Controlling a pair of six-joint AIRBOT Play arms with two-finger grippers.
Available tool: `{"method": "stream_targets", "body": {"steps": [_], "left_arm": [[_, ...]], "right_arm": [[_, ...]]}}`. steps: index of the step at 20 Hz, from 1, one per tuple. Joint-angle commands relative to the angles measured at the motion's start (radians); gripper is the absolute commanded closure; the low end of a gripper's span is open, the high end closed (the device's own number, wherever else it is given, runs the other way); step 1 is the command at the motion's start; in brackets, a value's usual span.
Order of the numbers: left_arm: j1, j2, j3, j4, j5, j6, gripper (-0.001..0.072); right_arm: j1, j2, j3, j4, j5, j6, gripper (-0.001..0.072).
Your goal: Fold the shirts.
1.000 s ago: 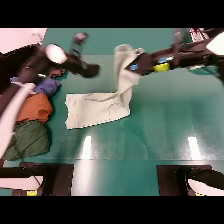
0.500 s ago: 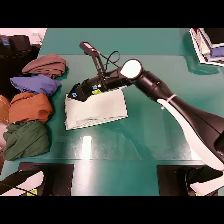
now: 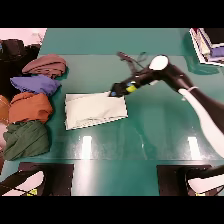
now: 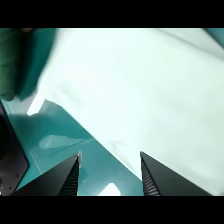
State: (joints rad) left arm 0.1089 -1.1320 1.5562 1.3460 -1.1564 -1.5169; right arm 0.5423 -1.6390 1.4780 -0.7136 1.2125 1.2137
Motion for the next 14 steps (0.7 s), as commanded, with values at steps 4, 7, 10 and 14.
{"method": "stream_targets", "body": {"steps": [4,7,10,14], "left_arm": [[-0.001,0.000,-0.016,-0.064,0.047,0.007,0.0681],[-0.002,0.000,-0.029,-0.075,0.051,0.007,0.0681],[-0.002,0.000,-0.029,-0.075,0.049,0.007,0.0681],[-0.002,0.000,-0.029,-0.084,0.045,0.007,0.0682]], "right_arm": [[-0.255,0.068,-0.373,0.106,-0.168,0.038,0.0097],[-0.232,-0.024,-0.364,0.216,-0.154,0.008,0.0098],[-0.140,-0.137,-0.264,0.245,-0.128,0.008,0.0098],[-0.014,-0.272,-0.054,0.251,-0.078,0.008,0.0239]]}}
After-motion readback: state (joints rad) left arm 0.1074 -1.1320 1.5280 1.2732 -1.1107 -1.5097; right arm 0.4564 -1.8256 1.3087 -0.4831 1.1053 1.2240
